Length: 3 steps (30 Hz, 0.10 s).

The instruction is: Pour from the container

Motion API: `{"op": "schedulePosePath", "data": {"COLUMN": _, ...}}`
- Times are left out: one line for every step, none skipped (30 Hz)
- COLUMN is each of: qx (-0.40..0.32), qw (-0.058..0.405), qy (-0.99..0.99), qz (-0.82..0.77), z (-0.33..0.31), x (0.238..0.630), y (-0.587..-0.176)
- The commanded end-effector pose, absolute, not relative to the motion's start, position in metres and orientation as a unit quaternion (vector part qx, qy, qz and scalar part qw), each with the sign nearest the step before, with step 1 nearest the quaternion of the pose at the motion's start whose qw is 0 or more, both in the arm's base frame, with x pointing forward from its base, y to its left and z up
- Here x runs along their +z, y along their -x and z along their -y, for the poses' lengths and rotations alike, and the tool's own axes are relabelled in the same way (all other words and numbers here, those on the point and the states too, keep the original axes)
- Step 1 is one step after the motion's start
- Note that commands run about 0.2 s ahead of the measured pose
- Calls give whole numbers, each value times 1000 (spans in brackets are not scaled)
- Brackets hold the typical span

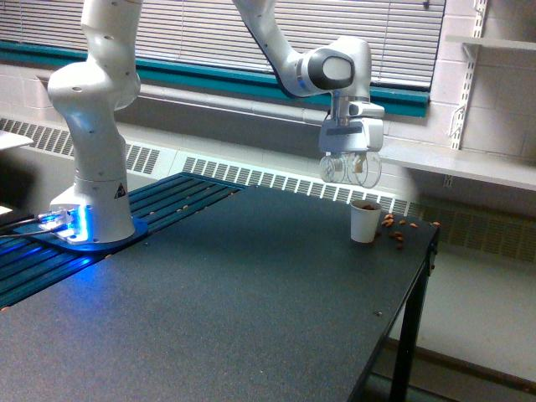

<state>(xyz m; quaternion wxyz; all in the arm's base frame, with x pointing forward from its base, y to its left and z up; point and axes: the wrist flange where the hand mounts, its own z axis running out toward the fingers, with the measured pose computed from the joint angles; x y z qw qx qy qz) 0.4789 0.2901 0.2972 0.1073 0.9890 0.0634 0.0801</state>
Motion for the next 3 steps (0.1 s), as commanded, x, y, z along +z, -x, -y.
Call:
{"op": "schedulePosePath", "data": {"qx": 95, "qw": 95, "qy": -989, "qz": -53, "z": -283, "x": 310, "y": -477}}
{"op": "schedulePosePath", "data": {"qx": 97, "qw": 93, "qy": -989, "qz": -53, "z": -282, "x": 311, "y": -476}}
{"op": "schedulePosePath", "data": {"qx": 98, "qw": 93, "qy": -989, "qz": -52, "z": -282, "x": 312, "y": -476}}
